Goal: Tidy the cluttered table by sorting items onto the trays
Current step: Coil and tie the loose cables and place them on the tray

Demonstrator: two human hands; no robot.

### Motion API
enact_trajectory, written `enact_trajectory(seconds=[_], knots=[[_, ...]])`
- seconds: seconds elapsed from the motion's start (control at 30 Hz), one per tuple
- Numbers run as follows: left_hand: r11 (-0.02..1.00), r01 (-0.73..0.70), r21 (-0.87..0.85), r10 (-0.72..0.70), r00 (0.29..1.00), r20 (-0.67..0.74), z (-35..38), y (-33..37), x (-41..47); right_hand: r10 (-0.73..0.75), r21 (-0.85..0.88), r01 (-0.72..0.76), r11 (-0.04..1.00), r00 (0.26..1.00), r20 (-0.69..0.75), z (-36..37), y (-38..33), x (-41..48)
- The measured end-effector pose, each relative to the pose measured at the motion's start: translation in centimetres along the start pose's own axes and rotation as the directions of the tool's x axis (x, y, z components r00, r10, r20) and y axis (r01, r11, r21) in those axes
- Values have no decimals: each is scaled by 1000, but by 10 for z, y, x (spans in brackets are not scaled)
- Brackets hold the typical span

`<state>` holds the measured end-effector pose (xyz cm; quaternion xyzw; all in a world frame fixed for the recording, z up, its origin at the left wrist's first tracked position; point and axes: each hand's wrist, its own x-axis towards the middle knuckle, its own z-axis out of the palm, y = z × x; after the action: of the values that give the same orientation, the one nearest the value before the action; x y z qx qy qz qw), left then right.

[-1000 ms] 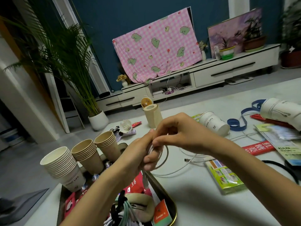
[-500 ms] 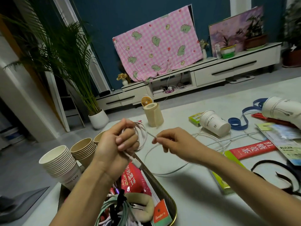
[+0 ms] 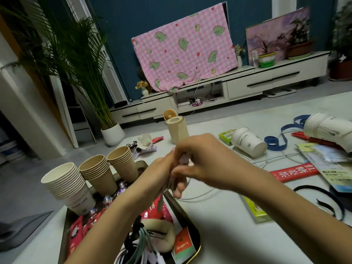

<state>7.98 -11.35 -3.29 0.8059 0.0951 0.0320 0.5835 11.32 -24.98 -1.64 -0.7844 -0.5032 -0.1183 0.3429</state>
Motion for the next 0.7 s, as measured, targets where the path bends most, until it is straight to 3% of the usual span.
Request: enact_trajectory(seconds=[0.07,0.13,0.17,0.27,0.4,0.5,0.57,0.63,0.7], knots=[[990,92,-108,-85,994,64,-2,9,-1,129,326,-107,939,990,-48,2,10,1],[973,132,-188,-100,980,174,-5,12,-5,219,609,-147,780,975,-45,14,14,1],[970,145,-197,-106,974,199,-7,13,-9,232,655,-132,744,970,-67,22,14,2],[968,166,-186,-124,969,215,-11,16,-14,228,623,-96,777,964,-135,38,16,5],[955,214,-205,-177,966,186,-10,16,-11,279,741,-171,649,960,-23,50,16,2],[972,159,-171,-174,982,-78,2,13,-6,350,822,-163,546,936,-46,67,13,0],[998,24,-58,-42,937,-347,11,8,-3,412,849,-92,520,898,-155,73,11,0],[995,-99,3,87,864,-496,23,3,1,523,853,-35,520,803,-286,73,13,2],[991,-127,-42,84,835,-544,41,-2,4,600,828,-29,560,703,-382,71,20,3]])
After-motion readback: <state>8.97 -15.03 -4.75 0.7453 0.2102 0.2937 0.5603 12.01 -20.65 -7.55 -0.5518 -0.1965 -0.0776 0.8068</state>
